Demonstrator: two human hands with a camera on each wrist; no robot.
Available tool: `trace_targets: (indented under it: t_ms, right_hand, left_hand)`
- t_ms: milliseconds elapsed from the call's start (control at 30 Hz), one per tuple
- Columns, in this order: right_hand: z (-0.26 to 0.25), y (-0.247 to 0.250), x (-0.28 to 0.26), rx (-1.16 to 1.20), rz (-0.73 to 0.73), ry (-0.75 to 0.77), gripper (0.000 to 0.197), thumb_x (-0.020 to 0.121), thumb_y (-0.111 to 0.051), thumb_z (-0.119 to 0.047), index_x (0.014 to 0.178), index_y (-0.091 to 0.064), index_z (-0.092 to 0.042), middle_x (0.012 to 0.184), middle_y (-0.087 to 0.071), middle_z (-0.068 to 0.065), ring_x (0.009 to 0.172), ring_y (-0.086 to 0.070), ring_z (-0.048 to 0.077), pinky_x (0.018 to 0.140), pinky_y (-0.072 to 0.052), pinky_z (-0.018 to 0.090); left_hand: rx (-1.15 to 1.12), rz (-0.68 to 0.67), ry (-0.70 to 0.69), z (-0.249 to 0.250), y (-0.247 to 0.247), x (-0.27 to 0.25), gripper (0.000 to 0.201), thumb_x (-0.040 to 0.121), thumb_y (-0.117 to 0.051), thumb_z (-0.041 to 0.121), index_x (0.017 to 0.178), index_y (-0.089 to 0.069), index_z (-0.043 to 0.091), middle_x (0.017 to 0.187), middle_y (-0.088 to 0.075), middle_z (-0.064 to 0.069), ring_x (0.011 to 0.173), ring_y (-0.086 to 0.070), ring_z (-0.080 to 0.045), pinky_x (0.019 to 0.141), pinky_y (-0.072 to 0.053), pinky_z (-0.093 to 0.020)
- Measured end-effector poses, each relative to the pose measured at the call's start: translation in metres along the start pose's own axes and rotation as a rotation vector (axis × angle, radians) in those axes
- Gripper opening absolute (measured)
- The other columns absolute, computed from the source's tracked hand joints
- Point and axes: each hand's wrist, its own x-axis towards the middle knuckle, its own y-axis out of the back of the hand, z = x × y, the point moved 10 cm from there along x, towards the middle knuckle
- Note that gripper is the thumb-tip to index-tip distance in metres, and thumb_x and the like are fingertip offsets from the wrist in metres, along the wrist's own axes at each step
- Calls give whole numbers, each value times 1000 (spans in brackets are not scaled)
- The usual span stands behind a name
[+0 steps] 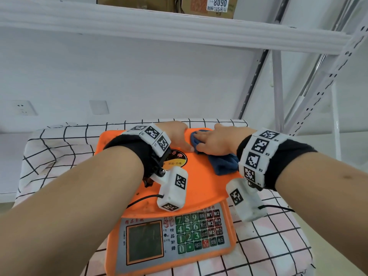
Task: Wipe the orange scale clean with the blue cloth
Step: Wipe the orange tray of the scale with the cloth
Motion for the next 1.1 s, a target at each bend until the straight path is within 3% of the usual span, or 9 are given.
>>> trace_targets:
  t_ms: [133,333,500,633,700,800,900,967,1100]
  right_hand:
    - [16,1,-1,-4,85,-70,38,90,-32,-50,119,-47,-31,119,-56,-1,110,-49,26,83,-37,39]
    - [11,3,-8,129,79,-42,24,91,-39,-46,100,-47,-25,106,-58,0,92,-52,20,77,-37,31]
    - [9,2,-13,112,28,-21,25,92,-37,-44,100,-48,-23,102,-56,0,93,-52,20,77,-37,30]
    - [11,0,-6,136,-56,-52,33,93,-37,-42,117,-50,-25,116,-56,3,99,-50,20,82,-35,30]
    - [9,-2,-4,123,-75,-57,37,93,-38,-41,126,-45,-24,123,-53,3,101,-49,21,83,-34,31]
    - [9,-6,-2,106,-45,-22,52,95,-34,-41,144,-26,-25,145,-37,-1,125,-43,24,100,-33,37]
    - [10,-9,-4,147,1,23,54,98,-28,-39,149,-16,-27,155,-21,-5,137,-30,21,109,-24,37]
    - [10,-7,-3,167,35,28,49,99,-28,-37,145,-26,-24,151,-31,-3,132,-36,21,104,-28,34]
    - [9,-3,1,222,73,13,36,95,-34,-37,124,-48,-21,123,-56,4,104,-51,21,86,-36,31]
  left_hand:
    - [6,1,17,-2,0,-1,56,83,-64,50,120,-50,11,123,-56,-4,108,-54,-22,86,-43,-32]
    - [9,3,1,-1,0,-3,48,83,-64,49,112,-50,13,116,-58,-3,100,-55,-21,81,-42,-31]
    - [26,1,10,-1,-1,-2,53,83,-62,50,118,-49,12,122,-56,-3,106,-54,-21,88,-45,-34]
    - [43,17,-1,0,1,0,41,82,-64,49,97,-47,14,103,-59,-4,89,-54,-21,73,-41,-30]
    - [52,13,4,0,1,1,41,82,-64,48,96,-47,13,100,-58,-4,86,-52,-20,70,-38,-29]
    - [52,-3,8,0,1,0,42,82,-65,48,101,-48,14,103,-57,-3,88,-53,-19,70,-38,-29]
    - [55,-18,10,0,1,-1,43,82,-64,49,103,-49,15,102,-56,-1,89,-52,-18,71,-37,-28]
    - [56,-17,11,2,1,-2,46,82,-64,49,107,-50,14,105,-57,-2,92,-55,-20,72,-39,-28]
    - [51,-6,14,1,2,-6,49,83,-64,48,112,-51,12,110,-57,-3,97,-55,-21,74,-40,-28]
